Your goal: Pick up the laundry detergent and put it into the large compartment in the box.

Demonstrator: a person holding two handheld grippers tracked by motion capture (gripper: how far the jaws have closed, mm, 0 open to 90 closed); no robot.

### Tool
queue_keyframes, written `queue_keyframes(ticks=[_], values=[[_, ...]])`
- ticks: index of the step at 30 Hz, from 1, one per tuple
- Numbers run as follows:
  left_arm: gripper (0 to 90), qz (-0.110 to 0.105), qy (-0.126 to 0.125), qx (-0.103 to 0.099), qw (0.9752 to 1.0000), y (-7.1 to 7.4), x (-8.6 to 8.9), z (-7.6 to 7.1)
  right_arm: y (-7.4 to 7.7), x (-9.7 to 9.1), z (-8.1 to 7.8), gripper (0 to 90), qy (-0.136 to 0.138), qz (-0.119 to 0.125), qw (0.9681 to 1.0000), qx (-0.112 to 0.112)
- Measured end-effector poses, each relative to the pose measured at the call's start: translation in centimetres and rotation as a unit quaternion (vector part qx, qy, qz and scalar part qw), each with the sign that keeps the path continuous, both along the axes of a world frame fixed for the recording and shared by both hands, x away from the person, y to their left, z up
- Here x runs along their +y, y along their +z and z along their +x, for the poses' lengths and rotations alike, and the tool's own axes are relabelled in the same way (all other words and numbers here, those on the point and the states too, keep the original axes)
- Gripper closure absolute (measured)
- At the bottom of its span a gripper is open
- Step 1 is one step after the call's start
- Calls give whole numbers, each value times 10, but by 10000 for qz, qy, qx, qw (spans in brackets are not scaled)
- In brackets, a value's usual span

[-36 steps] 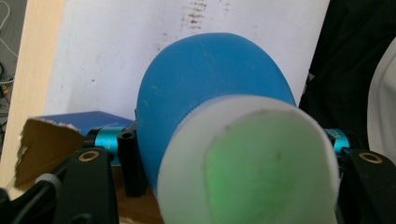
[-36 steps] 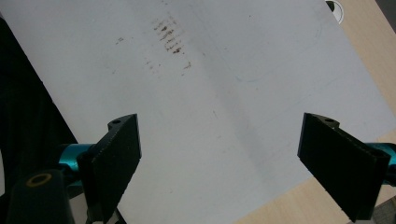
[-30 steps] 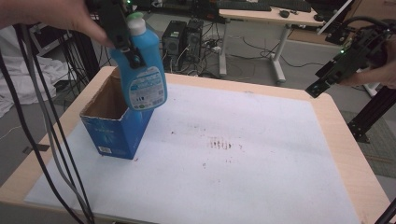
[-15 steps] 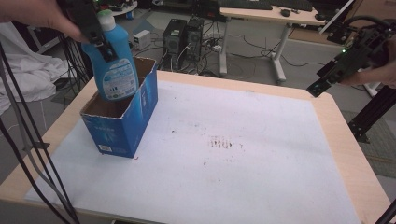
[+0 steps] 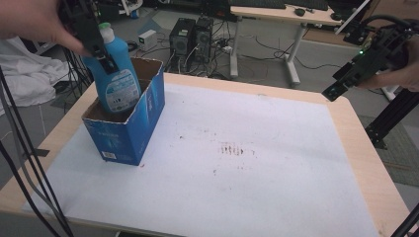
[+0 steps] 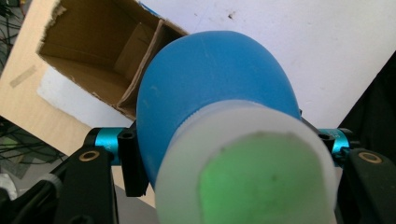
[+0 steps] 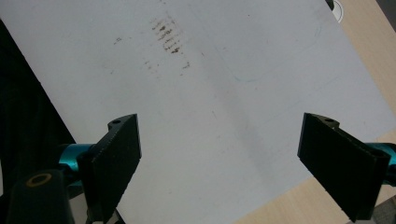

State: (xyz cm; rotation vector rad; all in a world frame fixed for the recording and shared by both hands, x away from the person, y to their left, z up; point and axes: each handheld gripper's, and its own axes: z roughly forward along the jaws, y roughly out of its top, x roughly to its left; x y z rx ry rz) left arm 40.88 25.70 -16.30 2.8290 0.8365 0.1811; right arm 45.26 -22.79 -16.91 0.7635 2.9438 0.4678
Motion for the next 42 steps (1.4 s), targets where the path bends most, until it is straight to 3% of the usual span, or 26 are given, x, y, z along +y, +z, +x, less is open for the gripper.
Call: queue_keyframes(ticks=[25,42], values=[[355,267,218,456,9984,-84,3,11,-4,-1,1,126,-5,-9,10000,18],[356,396,209,561,9974,-116,0,14,-5,-3,2,126,-32,-3,10000,22]])
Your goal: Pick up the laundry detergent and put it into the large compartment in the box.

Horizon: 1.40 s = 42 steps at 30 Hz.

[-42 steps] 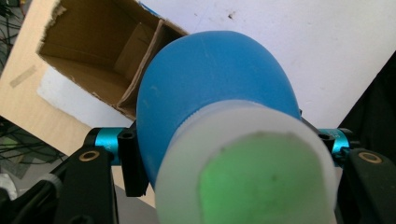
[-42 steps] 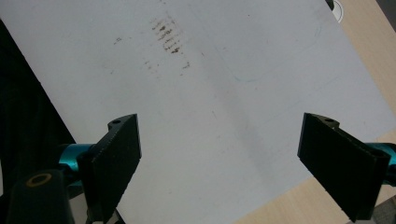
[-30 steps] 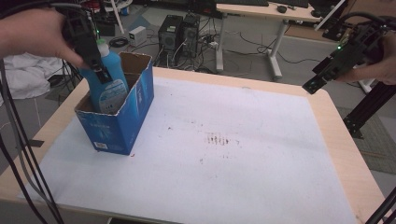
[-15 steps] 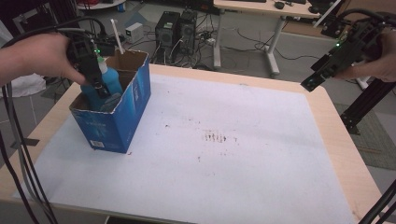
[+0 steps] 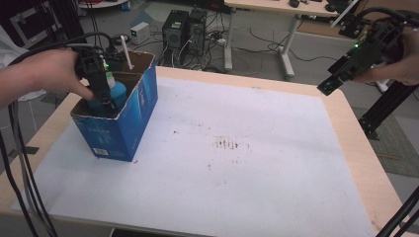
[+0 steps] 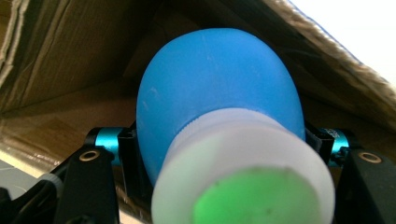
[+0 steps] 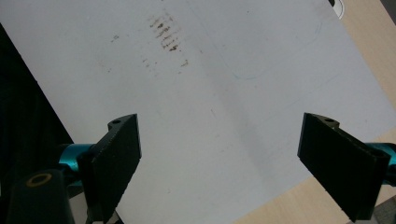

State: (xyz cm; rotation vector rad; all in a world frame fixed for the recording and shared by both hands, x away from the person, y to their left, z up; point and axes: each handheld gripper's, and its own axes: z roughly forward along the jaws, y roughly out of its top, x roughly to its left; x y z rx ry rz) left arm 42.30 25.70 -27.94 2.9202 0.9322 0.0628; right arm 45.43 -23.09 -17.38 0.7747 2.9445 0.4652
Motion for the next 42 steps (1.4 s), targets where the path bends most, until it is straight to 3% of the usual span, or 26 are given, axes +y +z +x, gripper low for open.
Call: queue_keyframes(ticks=[29,42], values=[[347,73,-103,-6,9999,-8,-7,3,-1,-4,-1,126,-5,-14,10000,9],[278,180,-118,-25,9998,-11,-8,3,-2,-5,0,126,-38,-15,10000,14]])
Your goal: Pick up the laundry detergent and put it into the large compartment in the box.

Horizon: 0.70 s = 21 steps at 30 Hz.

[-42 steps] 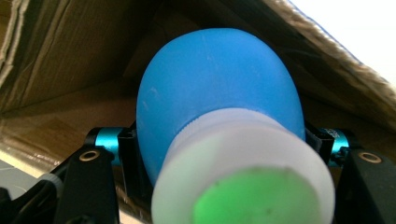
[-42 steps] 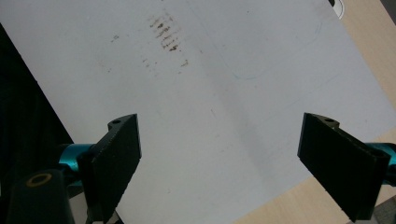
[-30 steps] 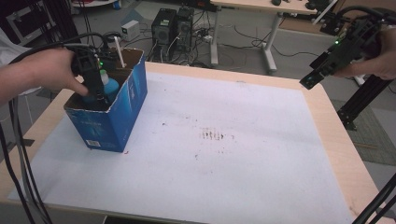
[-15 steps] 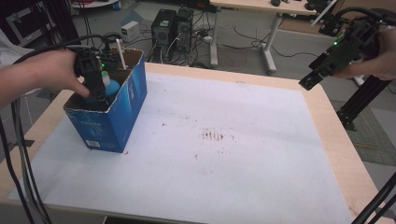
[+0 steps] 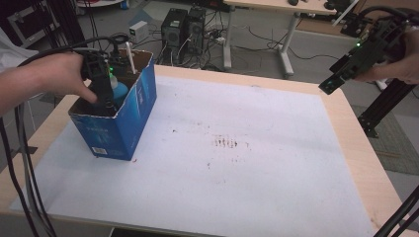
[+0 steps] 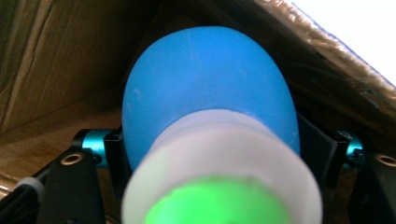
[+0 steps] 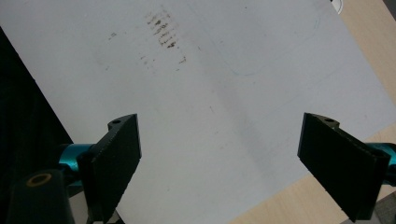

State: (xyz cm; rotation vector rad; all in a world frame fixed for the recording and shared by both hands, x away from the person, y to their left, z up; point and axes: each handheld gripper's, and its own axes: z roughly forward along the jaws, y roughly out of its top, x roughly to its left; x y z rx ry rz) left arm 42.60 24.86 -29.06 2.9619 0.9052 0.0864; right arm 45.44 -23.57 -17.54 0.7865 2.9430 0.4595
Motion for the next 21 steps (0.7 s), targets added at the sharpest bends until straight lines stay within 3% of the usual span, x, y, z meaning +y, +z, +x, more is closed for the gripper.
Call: queue_keyframes(ticks=[21], values=[[228,-3,-63,-77,10000,6,3,-5,-1,3,1,126,2,-1,10000,32]])
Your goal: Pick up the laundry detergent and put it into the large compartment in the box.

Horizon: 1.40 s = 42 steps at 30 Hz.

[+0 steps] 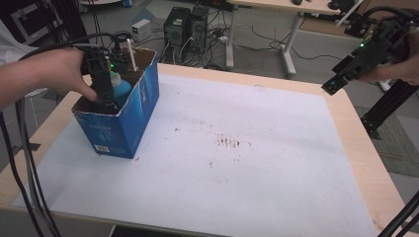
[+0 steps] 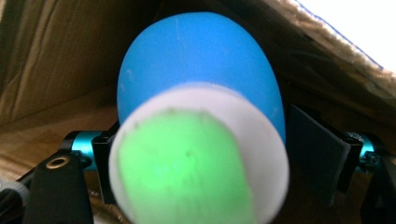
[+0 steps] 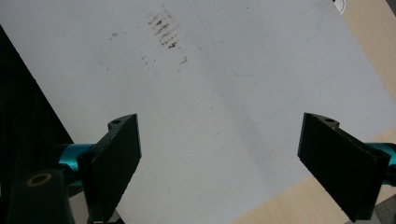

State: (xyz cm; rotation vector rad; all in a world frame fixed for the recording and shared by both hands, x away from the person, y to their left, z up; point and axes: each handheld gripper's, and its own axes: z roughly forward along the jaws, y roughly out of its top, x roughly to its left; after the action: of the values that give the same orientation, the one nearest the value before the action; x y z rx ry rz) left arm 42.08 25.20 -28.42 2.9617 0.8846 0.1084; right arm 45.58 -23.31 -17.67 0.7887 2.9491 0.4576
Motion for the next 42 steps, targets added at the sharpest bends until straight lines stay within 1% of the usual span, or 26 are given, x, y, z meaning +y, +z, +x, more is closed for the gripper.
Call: queue_keyframes(ticks=[2,3,4,6,10,12,13,15,19,20,21,22,23,24,25,26,28,32,34,35,36,37,39,40,41,42], values=[[227,17,-11,-24,10000,3,1,0,0,1,0,126,23,4,10000,-2],[227,-22,17,-61,10000,4,2,-1,0,1,0,126,23,4,10000,-2],[227,-17,-10,-96,10000,10,3,-1,0,1,0,126,26,2,10000,0],[227,-47,-3,-139,9999,14,2,-3,0,2,0,126,37,8,10000,2],[228,12,-50,-172,9998,21,2,-4,0,2,0,126,41,18,10000,2],[212,-2,-53,-234,9997,28,1,-6,0,2,0,126,37,28,10000,-4],[212,-2,-53,-234,9997,28,1,-6,0,2,0,126,37,28,10000,-4],[212,-47,-20,-288,9996,34,0,-8,0,3,0,126,30,26,10000,-1],[212,-28,-78,-331,9994,45,-1,-10,1,2,-1,126,39,32,10000,-4],[211,-5,-113,-362,9993,51,-2,-11,1,2,-1,126,51,41,10000,-14],[211,-5,-113,-362,9993,51,-2,-11,1,2,-1,126,51,41,10000,-14],[211,30,-140,-404,9991,59,-2,-11,2,2,-2,126,63,45,10000,-20],[212,30,-140,-404,9991,59,-2,-11,2,2,-2,126,63,45,10000,-20],[212,28,-144,-432,9990,63,-3,-11,2,2,-2,126,51,42,10000,-22],[211,7,-129,-484,9987,66,-3,-11,2,2,-3,126,49,40,10000,-24],[212,-36,-127,-537,9985,73,-4,-12,2,1,-3,126,58,49,10000,-34],[211,-53,-132,-559,9983,76,-6,-13,3,1,-4,126,47,43,10000,-40],[211,-87,-255,-590,9979,87,-17,-15,3,0,-4,126,38,43,10000,-36],[211,-108,-337,-591,9976,89,-23,-16,3,0,-5,126,24,38,10000,-32],[211,-144,-354,-604,9974,89,-28,-18,3,0,-5,126,24,38,10000,-32],[211,-148,-472,-591,9970,90,-37,-19,3,0,-5,126,24,36,10000,-31],[211,-148,-472,-591,9970,90,-37,-19,3,0,-5,126,24,36,10000,-31],[211,-158,-583,-599,9964,89,-47,-21,3,-1,-6,126,18,44,10000,-40],[211,-213,-671,-578,9958,88,-57,-23,4,-1,-6,126,-1,54,10000,-42],[211,-213,-671,-578,9958,88,-57,-23,4,-1,-6,126,-1,54,10000,-42],[211,-254,-797,-563,9949,87,-68,-24,5,-2,-7,126,-11,57,10000,-51]])
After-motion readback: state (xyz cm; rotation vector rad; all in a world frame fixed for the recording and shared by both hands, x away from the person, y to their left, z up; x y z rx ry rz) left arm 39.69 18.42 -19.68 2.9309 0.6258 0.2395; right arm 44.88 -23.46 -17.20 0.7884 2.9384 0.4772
